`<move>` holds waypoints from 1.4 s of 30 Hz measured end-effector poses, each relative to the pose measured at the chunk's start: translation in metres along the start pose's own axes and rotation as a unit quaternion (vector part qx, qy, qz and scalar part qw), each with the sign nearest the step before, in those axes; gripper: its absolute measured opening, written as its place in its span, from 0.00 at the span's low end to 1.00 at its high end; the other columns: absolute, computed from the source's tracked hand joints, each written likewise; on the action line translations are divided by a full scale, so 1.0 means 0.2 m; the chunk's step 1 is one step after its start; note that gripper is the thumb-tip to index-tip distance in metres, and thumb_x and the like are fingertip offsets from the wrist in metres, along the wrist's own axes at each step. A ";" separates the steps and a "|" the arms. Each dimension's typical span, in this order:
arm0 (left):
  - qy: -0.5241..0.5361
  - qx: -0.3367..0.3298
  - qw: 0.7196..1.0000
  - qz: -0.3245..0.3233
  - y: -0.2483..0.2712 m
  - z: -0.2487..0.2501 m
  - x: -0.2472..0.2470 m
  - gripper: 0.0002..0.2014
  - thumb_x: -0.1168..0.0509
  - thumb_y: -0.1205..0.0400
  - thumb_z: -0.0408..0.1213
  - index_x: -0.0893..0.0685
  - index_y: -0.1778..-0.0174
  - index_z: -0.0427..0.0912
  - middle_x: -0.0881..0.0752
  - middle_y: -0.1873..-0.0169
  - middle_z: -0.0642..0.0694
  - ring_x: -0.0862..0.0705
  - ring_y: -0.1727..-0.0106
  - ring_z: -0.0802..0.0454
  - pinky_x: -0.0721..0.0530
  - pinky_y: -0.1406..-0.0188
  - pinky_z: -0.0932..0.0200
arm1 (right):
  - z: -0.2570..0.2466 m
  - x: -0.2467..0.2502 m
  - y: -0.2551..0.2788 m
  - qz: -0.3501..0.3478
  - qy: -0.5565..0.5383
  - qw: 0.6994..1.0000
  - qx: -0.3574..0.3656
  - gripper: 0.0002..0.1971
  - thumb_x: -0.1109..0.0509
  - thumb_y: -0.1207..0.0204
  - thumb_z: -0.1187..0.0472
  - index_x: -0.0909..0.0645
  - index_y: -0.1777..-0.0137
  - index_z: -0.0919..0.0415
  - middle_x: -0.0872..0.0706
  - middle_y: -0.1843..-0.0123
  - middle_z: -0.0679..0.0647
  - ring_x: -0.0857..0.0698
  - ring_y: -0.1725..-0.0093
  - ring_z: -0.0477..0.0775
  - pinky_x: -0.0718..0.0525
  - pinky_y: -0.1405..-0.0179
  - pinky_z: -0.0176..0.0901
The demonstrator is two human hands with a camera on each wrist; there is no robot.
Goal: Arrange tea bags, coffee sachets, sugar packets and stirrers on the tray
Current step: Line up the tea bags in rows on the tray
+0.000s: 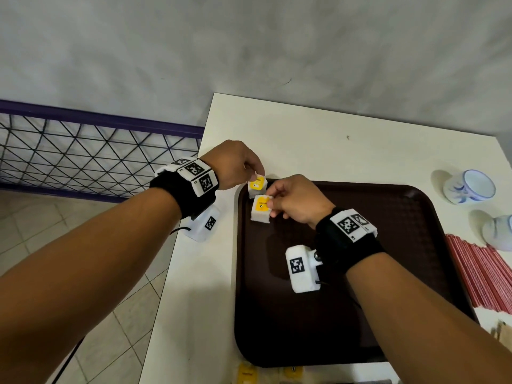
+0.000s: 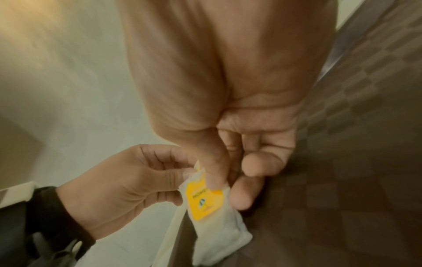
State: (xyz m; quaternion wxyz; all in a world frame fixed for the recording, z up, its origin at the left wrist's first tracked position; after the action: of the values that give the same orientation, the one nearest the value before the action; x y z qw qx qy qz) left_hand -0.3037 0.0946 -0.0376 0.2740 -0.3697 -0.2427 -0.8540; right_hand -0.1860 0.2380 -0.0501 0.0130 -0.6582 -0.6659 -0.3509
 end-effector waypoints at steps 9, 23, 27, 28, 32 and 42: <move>0.012 0.003 1.000 0.028 -0.03 -0.02 -0.02 0.10 0.28 0.22 0.34 0.08 0.48 0.50 0.14 0.63 0.57 0.17 0.60 0.60 0.22 0.54 0.64 | 0.01 -0.04 -0.08 0.098 -0.002 0.995 0.016 0.10 0.24 0.27 0.69 0.17 0.64 0.54 0.12 0.70 0.57 0.11 0.71 0.52 0.21 0.74 0.33; 0.036 0.005 0.998 0.045 -0.02 -0.04 -0.03 0.09 0.28 0.22 0.33 0.08 0.50 0.51 0.15 0.66 0.62 0.18 0.63 0.66 0.24 0.59 0.70 | 0.01 -0.05 -0.11 0.152 0.000 0.988 0.014 0.06 0.24 0.29 0.67 0.16 0.62 0.57 0.11 0.69 0.56 0.10 0.69 0.54 0.12 0.66 0.45; 0.038 -0.002 0.997 0.060 -0.01 -0.04 -0.04 0.08 0.28 0.22 0.33 0.08 0.51 0.50 0.11 0.62 0.54 0.18 0.64 0.65 0.23 0.60 0.69 | 0.00 -0.05 -0.10 0.141 -0.015 0.990 0.001 0.06 0.25 0.28 0.68 0.17 0.63 0.57 0.10 0.69 0.60 0.09 0.70 0.53 0.16 0.70 0.39; 0.040 -0.002 0.997 0.062 -0.01 -0.05 -0.04 0.08 0.28 0.22 0.33 0.08 0.51 0.50 0.11 0.61 0.53 0.18 0.63 0.65 0.24 0.61 0.70 | 0.00 -0.06 -0.10 0.139 -0.017 0.990 -0.005 0.07 0.25 0.28 0.68 0.17 0.63 0.57 0.10 0.69 0.60 0.09 0.70 0.54 0.16 0.70 0.39; 0.049 0.006 0.997 0.066 0.00 -0.05 -0.05 0.08 0.28 0.22 0.32 0.08 0.50 0.48 0.10 0.60 0.51 0.17 0.63 0.65 0.23 0.62 0.73 | -0.01 -0.06 -0.10 0.130 -0.038 0.990 -0.034 0.07 0.25 0.28 0.69 0.18 0.62 0.58 0.11 0.68 0.59 0.09 0.71 0.55 0.15 0.76 0.40; 0.064 0.004 0.995 0.081 0.03 -0.06 -0.07 0.07 0.28 0.22 0.33 0.08 0.51 0.47 0.09 0.61 0.50 0.12 0.58 0.56 0.16 0.53 0.62 | -0.04 -0.07 -0.11 0.131 -0.033 0.989 -0.068 0.06 0.27 0.28 0.69 0.19 0.64 0.60 0.09 0.65 0.67 0.08 0.64 0.67 0.15 0.73 0.43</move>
State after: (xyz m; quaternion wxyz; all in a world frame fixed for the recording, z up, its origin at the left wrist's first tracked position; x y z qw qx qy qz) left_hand -0.2970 0.0865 -0.0549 0.3592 -0.3312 -0.1975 -0.8498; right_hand -0.2076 0.2244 -0.0598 -0.0078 -0.7501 -0.5488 -0.3690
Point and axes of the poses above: each hand's wrist, its own y-axis away from the middle knuckle, its own x-axis out of the back of the hand, z = x × y, the point moved 1 cm from there along -y, towards the middle knuckle
